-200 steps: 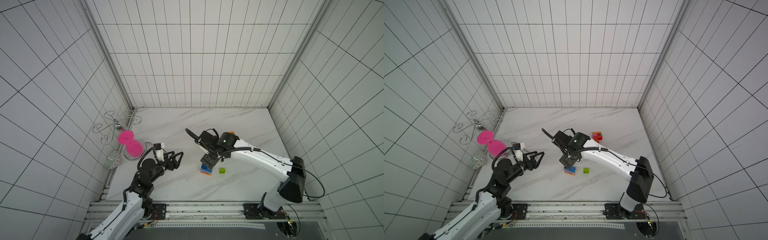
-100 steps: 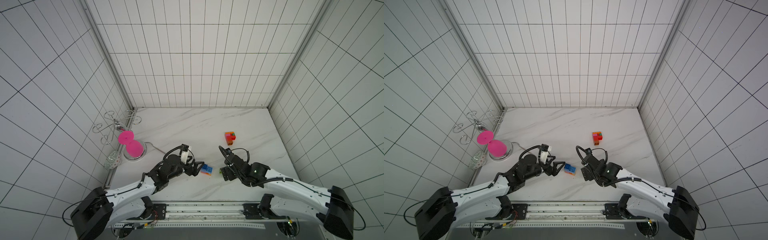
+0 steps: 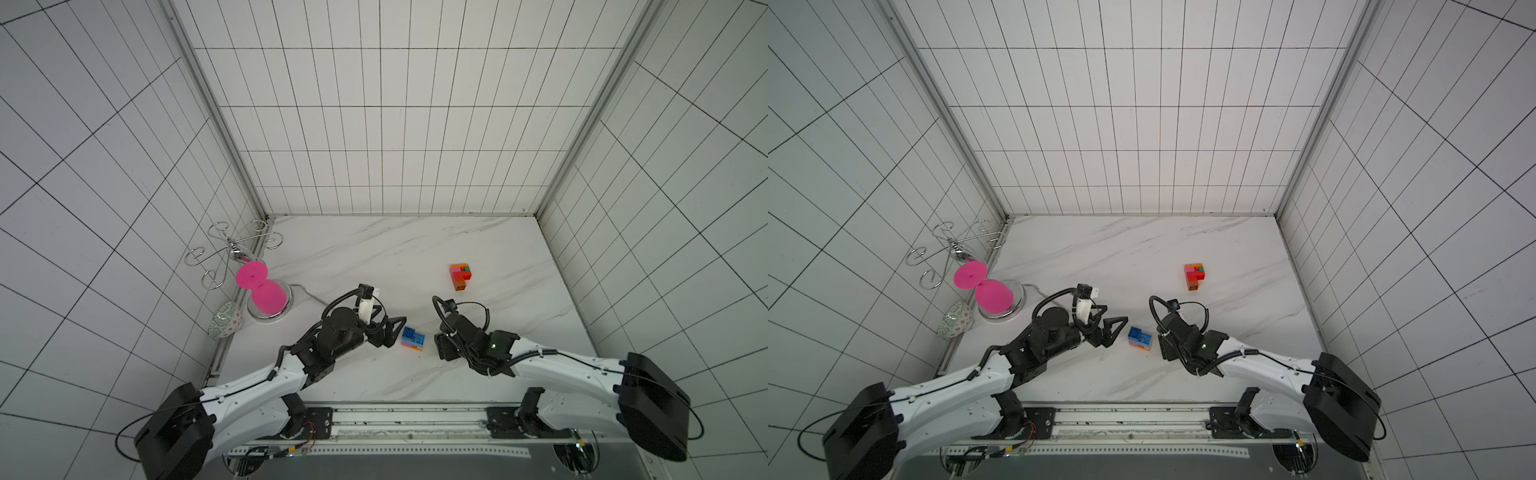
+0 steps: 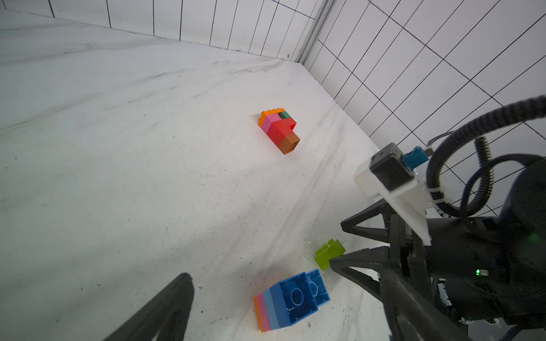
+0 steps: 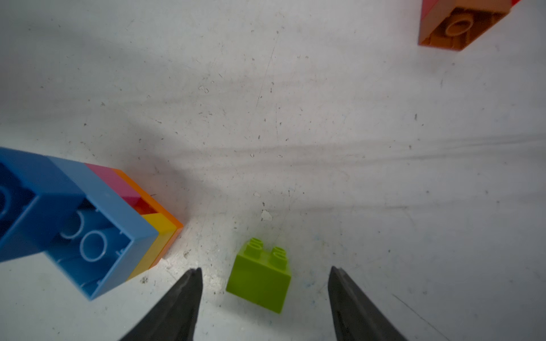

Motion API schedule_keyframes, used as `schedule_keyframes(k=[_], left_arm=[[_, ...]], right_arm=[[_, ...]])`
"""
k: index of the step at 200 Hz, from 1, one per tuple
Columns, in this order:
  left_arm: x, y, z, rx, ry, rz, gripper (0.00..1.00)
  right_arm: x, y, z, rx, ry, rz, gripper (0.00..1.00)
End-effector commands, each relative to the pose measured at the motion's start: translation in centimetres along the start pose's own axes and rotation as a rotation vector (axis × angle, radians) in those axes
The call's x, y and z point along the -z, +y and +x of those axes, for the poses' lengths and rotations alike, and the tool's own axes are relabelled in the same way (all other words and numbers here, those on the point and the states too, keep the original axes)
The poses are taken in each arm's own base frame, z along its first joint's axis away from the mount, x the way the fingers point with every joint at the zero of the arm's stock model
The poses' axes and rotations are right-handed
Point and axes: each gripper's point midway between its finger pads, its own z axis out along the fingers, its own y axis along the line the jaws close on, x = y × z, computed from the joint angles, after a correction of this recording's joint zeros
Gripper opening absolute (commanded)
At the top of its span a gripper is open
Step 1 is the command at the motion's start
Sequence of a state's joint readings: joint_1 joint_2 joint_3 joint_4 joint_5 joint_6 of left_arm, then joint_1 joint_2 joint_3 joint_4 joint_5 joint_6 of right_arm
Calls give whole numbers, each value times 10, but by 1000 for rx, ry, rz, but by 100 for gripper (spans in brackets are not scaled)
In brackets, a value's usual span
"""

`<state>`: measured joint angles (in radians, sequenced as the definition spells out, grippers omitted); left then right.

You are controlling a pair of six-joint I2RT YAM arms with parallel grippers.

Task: Assemble the letter p with lego
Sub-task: Adjust the lego brick at the center of the board.

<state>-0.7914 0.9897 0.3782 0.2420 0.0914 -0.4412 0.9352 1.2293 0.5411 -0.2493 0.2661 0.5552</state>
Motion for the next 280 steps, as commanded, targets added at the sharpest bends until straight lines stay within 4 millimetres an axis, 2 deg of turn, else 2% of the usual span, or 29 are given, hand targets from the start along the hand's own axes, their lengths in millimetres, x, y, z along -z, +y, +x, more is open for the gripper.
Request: schedule_keyframes(k=[1,28,46,57,74,79,85,99,126,140,177,215,259,280], left_arm=[[2,3,0,-19,-9,-21,97],[3,3,-1,-19,-15,-20,97],[4,3,-2,-17,-19,-21,97],[4,3,-2,-17,-19,-19,97],[4,3,-2,-17,-19,-19,97],[4,4,-2,-17,-20,-22,97],[4,4,-2,-16,-21,-25,97],[5,7,-2,-12,-26,-38,97],[6,8,-1,-8,-26,-45,97],[9,8,-3,-6,-41,-44,97],[18,7,-7,2,-88,-31,97],[26,1,-11,-15,-115,0,98],[30,-2,-13,-24,-129,17,97],[31,-3,-13,-24,-131,23,97]], right_arm=[[-11,-3,2,-53,10,31,64],[-21,-6,9,-67,63,78,49],[-25,-5,12,-63,89,90,45],[-25,-4,11,-61,95,94,36],[-21,-3,9,-53,109,95,22],[-19,-3,9,-51,117,93,14],[-16,-1,9,-47,134,88,9],[-4,5,10,-34,190,51,6],[32,14,20,-35,384,-42,6],[51,8,35,-59,519,-59,8],[74,-7,61,-88,789,-47,11],[63,-6,72,-71,955,-25,15],[40,-7,65,-19,1003,22,31],[29,-7,58,7,995,38,43]])
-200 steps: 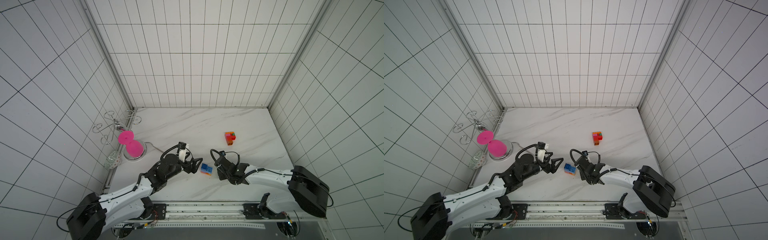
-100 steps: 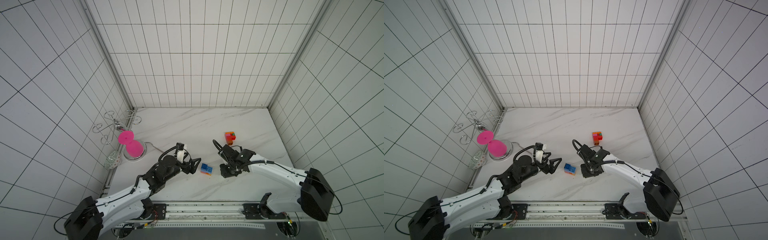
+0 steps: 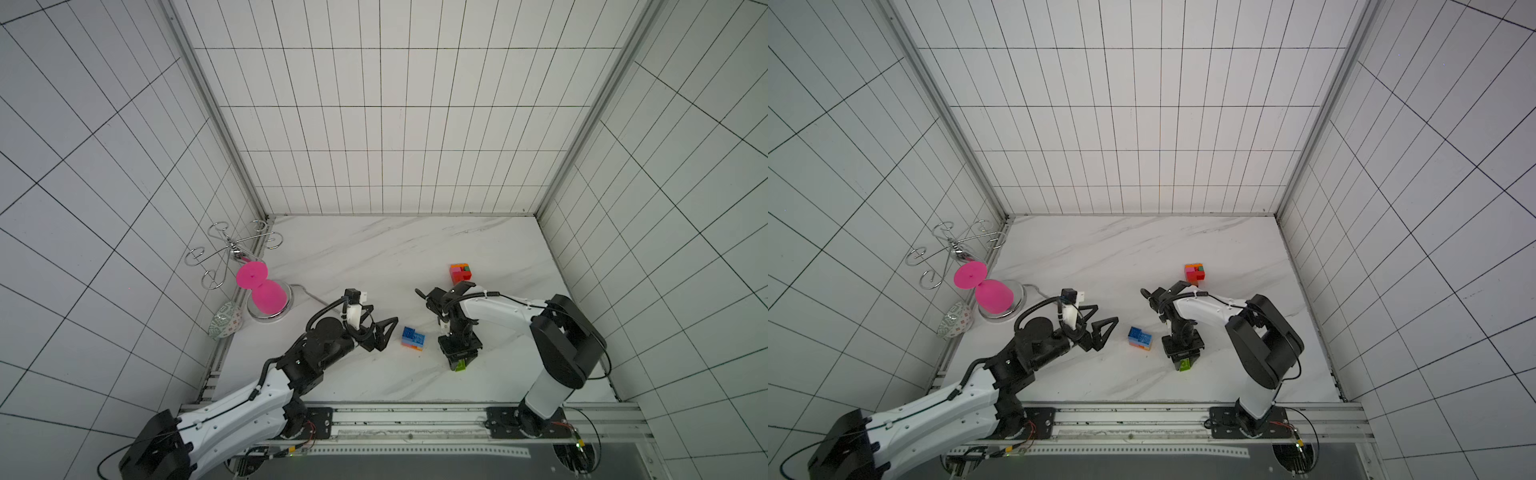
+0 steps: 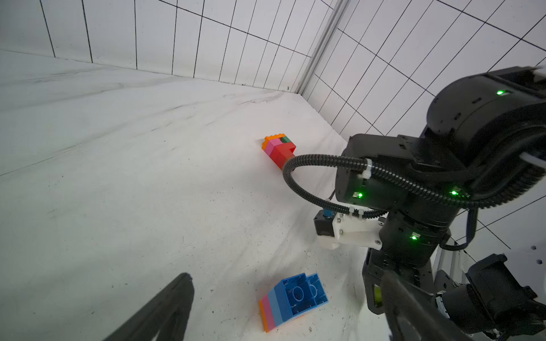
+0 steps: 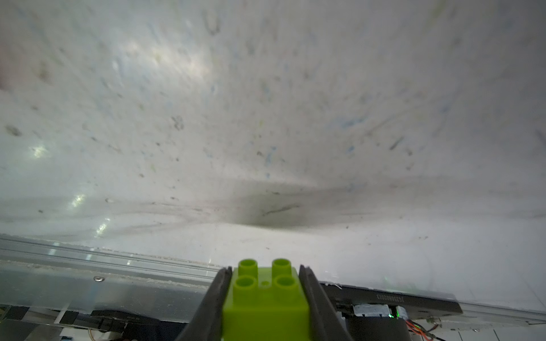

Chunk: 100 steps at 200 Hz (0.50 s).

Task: Assemble the letter p with lego
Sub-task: Adjust the lego brick at the center of the board.

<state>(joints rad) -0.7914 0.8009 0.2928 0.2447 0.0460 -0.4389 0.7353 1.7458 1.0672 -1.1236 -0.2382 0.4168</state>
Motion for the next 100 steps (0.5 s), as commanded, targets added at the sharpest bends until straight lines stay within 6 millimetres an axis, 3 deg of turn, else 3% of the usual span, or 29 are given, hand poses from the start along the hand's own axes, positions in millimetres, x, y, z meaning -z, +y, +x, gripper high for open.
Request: schedule_keyframes(k=[1,61,100], left_arm=[[2,-3,-2,-15,-16,17,97],[-5,-8,5,-8,15,52,97],[-3,-9,4,-9,-1,52,97]], right_arm=[[7,-3,-8,27,11,39,43],[22,-4,-27,72,-75,73,57],[47,4,-31,129,-310,25,93]])
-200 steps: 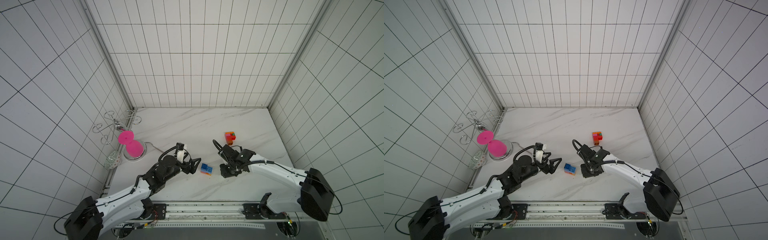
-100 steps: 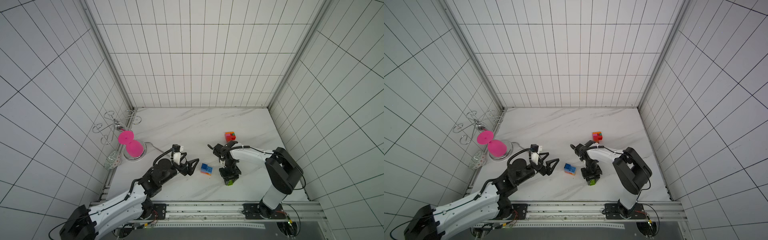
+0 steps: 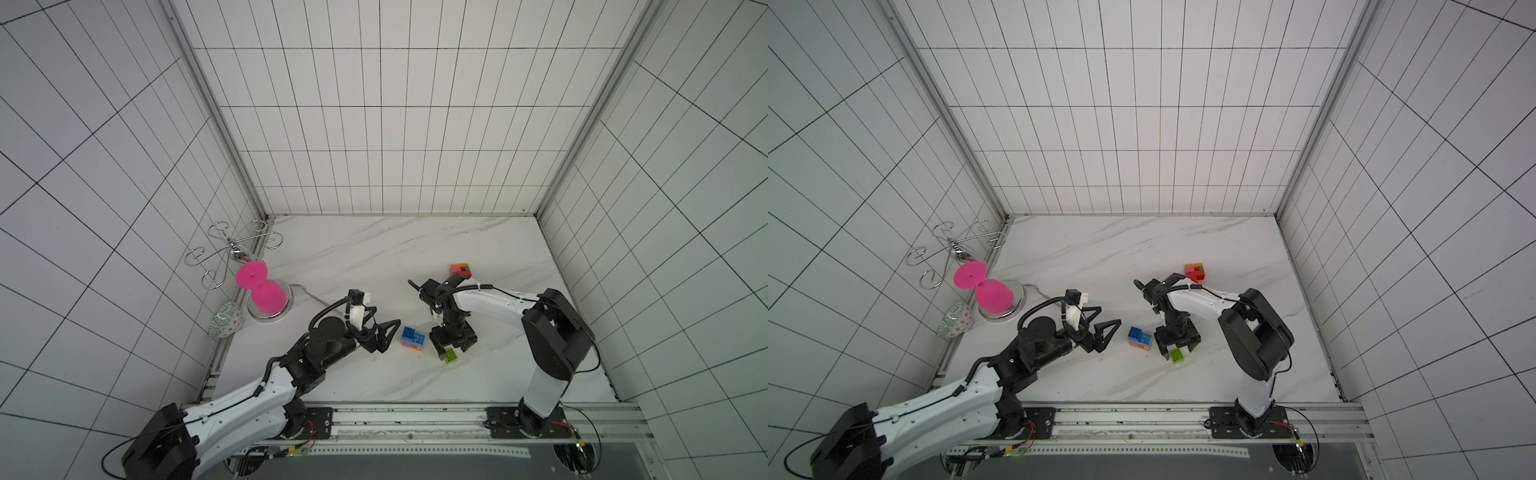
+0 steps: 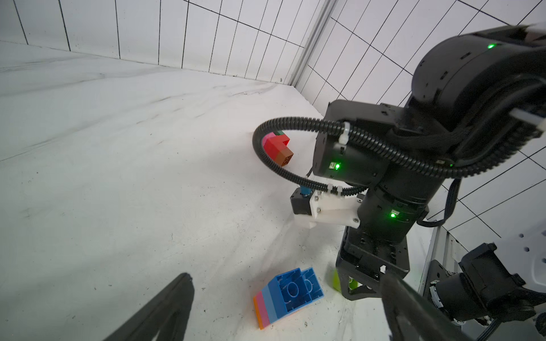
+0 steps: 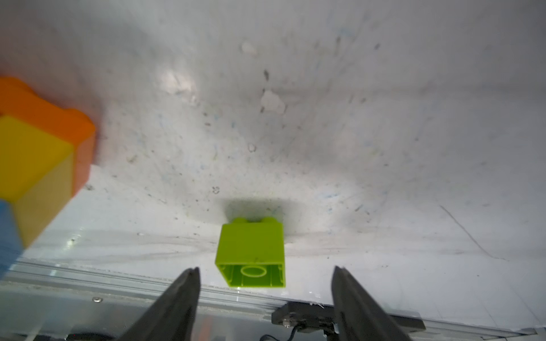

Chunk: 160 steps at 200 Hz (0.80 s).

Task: Assemble the letter p with lego
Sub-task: Adjust the lego brick at the center of the board.

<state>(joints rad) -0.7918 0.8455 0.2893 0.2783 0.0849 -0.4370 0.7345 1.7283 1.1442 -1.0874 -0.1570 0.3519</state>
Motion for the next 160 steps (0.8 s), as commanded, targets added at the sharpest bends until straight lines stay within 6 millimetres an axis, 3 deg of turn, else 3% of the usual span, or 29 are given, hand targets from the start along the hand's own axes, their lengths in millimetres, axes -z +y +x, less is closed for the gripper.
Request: schedule_keyframes(k=[1,7,40,70,90,117,130,160], left_arm=[[3,-6,-5,-9,-33,25,97],[5,-8,-6,-12,-42,28,97],[7,-24,-1,-48,-62,43,97],[-3,-35,11,-24,-17,83,97],[-14,-40,23,18,31,120,93],[-27,-42,39,72,98,139,80],[-31,-42,43,82,114,145,74],[-33,-39,46,80,123,129,71]], right_arm=[[21,1,-3,46,-167,2,94],[24,4,-3,75,-209,6,100],[25,3,-8,145,-424,133,99],[16,-9,-6,104,-457,167,98],[10,-3,-6,128,-459,124,100],[4,4,-7,122,-459,63,90],[1,7,-7,112,-475,33,77],[-9,3,-3,89,-466,30,63]])
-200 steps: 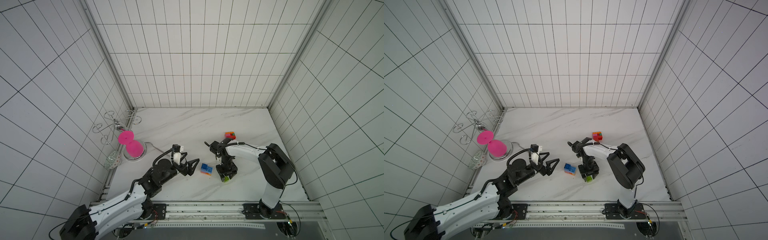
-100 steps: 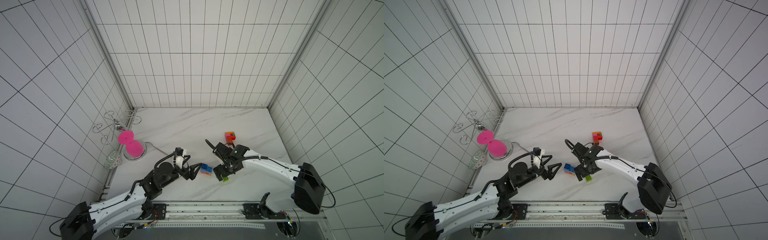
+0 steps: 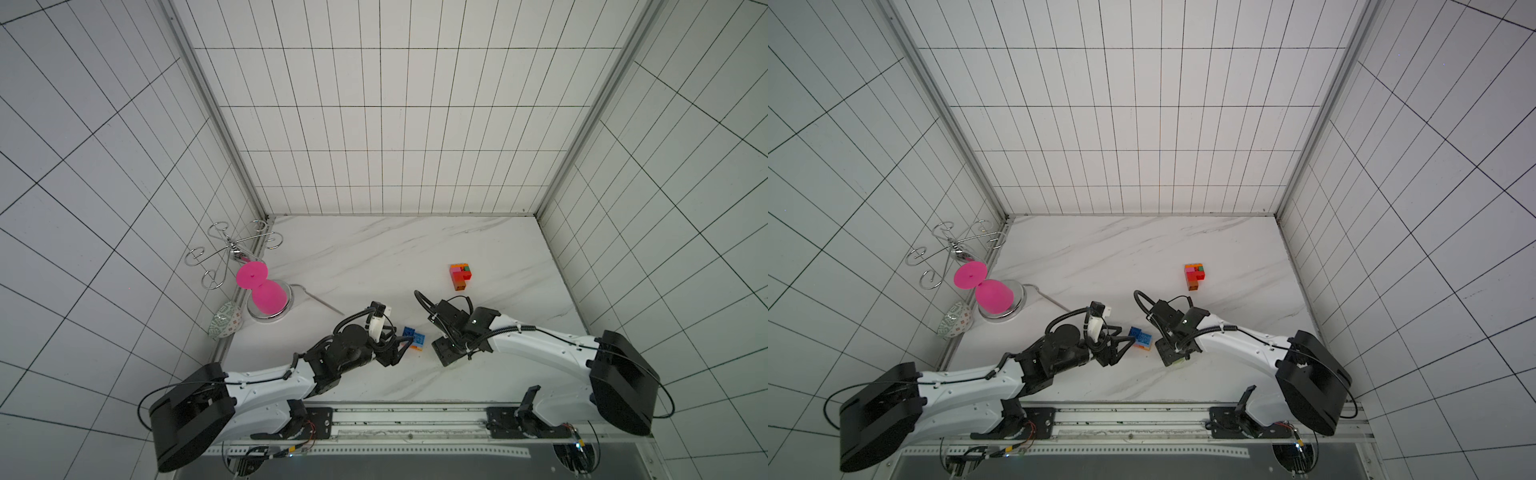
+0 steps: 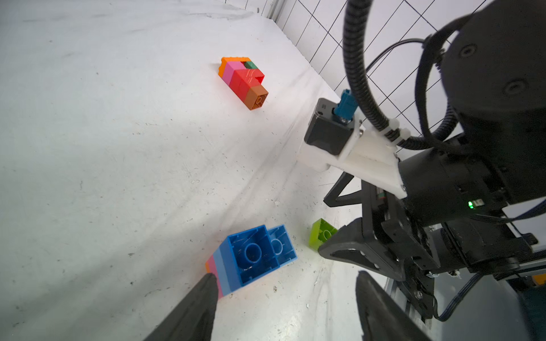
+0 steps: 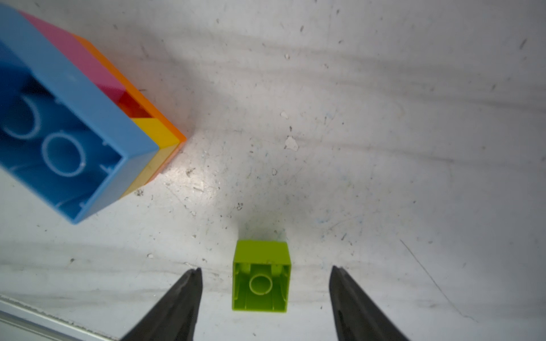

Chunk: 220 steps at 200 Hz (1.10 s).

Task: Assemble the letter p with lego
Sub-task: Adjust the lego brick at the center of the board, then pick up the lego brick from the center of the board.

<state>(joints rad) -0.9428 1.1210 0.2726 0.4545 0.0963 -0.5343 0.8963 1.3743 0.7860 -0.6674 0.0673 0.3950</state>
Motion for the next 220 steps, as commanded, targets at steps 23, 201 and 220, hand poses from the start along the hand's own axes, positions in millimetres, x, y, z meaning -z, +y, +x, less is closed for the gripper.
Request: schedule_keyframes(k=[23,201,220], left_arm=[[-1,-16,-22,6,-64,45,71],[42,5,-64,-48,-246,-113,77],[54,23,-72,-4,-300,-129,78]], right_arm=[[-12,-3,13,-51,22,-6,57],[34,4,-25,17,-91,-22,0],[55,5,-44,80,-145,-10,0]])
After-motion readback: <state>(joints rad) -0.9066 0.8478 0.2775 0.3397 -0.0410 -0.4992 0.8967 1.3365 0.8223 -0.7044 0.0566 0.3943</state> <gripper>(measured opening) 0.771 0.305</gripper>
